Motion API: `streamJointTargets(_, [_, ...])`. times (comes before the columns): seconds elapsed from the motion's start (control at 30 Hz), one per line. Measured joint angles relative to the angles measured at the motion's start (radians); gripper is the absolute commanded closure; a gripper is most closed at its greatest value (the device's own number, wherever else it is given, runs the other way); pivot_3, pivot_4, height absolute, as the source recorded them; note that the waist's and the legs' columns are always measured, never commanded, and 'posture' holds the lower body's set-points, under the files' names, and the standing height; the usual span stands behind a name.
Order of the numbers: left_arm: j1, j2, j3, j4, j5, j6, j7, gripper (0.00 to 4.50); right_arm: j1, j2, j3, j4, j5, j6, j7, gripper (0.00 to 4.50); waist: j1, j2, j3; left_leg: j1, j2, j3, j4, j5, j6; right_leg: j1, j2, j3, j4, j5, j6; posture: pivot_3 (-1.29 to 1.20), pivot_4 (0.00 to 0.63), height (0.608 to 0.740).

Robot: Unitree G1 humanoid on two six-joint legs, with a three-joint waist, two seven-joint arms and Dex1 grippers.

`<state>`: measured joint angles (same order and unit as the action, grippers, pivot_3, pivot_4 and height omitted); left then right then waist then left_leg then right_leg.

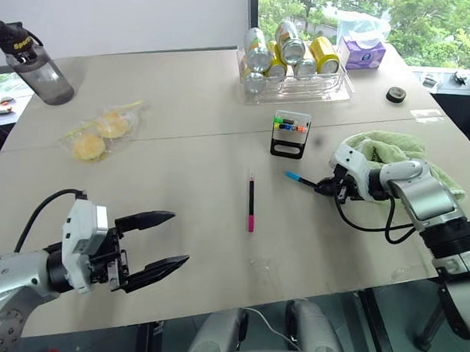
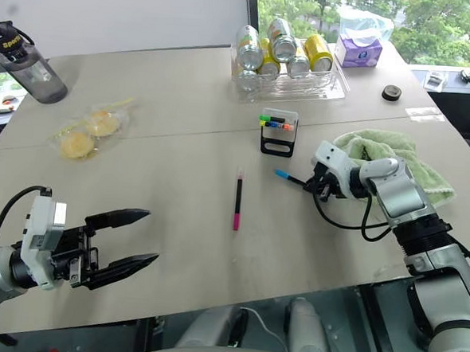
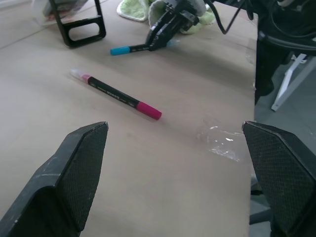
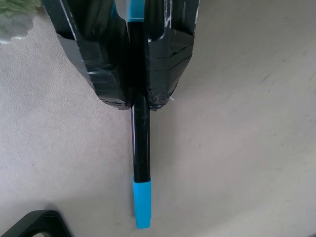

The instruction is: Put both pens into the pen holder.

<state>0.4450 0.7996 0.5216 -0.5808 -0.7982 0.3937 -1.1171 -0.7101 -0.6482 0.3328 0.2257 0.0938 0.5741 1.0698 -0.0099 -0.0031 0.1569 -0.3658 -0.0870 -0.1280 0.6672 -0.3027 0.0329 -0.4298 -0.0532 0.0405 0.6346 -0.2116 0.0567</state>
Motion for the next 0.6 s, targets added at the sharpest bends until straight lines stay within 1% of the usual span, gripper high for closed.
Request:
streamJointTargets(0.13, [-0.044, 0.002, -0.005, 0.008, -0.006, 0.016, 0.007, 0.0, 0.044, 0.008, -0.027, -0.056, 0.018, -0.018, -0.004, 4.44, -0.001, 0.0, 0.0, 0.0, 0.0, 0.0, 0.0, 0.0, 0.0, -0.001, 0.0, 0.0, 0.0, 0.0, 0.0, 0.0, 0.15, 0.739])
streamJointTargets(0.23, [-0.128, -0.017, -0.023, 0.025, -0.049, 0.056, 0.067, 0.0, 0.094, 0.037, -0.057, -0.166, 0.091, -0.011, 0.02, 4.44, -0.001, 0.001, 0.001, -0.001, 0.0, -0.001, 0.0, 0.0, 0.0, -0.001, 0.0, 0.0, 0.001, 0.0, 0.0, 0.0, 0.15, 0.739])
streamJointTargets(0.27, [-0.163, -0.032, -0.031, 0.029, -0.079, 0.079, 0.099, 0.0, 0.114, 0.042, -0.069, -0.232, 0.125, -0.011, 0.031, 4.44, -0.001, 0.002, 0.001, -0.001, 0.0, 0.0, 0.0, 0.0, 0.0, -0.002, 0.0, 0.0, 0.001, 0.0, 0.0, 0.0, 0.15, 0.739])
streamJointTargets(0.33, [-0.195, -0.047, -0.051, 0.035, -0.11, 0.103, 0.131, 0.0, 0.129, 0.06, -0.094, -0.303, 0.167, -0.018, 0.035, 4.44, -0.004, 0.002, 0.001, -0.001, 0.0, 0.0, 0.0, 0.0, 0.0, -0.002, 0.0, 0.001, 0.001, 0.0, 0.0, 0.0, 0.15, 0.739])
streamJointTargets(0.43, [-0.221, -0.057, -0.076, 0.041, -0.117, 0.122, 0.154, 0.0, 0.143, 0.143, -0.156, -0.365, 0.229, -0.098, 0.014, 4.44, -0.006, 0.002, 0.001, -0.001, 0.0, 0.0, 0.0, 0.0, 0.0, -0.002, 0.001, 0.001, 0.002, 0.0, 0.0, 0.0, 0.15, 0.739])
streamJointTargets(0.5, [-0.253, -0.06, -0.098, 0.048, -0.116, 0.123, 0.161, 0.0, 0.14, 0.184, -0.172, -0.394, 0.246, -0.165, 0.001, 4.44, -0.004, 0.002, 0.001, -0.001, 0.0, 0.0, 0.0, 0.0, 0.0, -0.002, 0.001, 0.0, 0.003, 0.0, 0.0, 0.0, 0.15, 0.739])
streamJointTargets(0.6, [-0.293, -0.065, -0.103, 0.061, -0.119, 0.125, 0.176, 0.0, 0.135, 0.172, -0.16, -0.409, 0.213, -0.248, 0.002, 4.44, 0.001, 0.001, 0.001, -0.001, -0.001, 0.0, 0.001, 0.0, 0.0, -0.002, 0.0, 0.0, 0.003, 0.0, 0.0, 0.0, 0.15, 0.739])
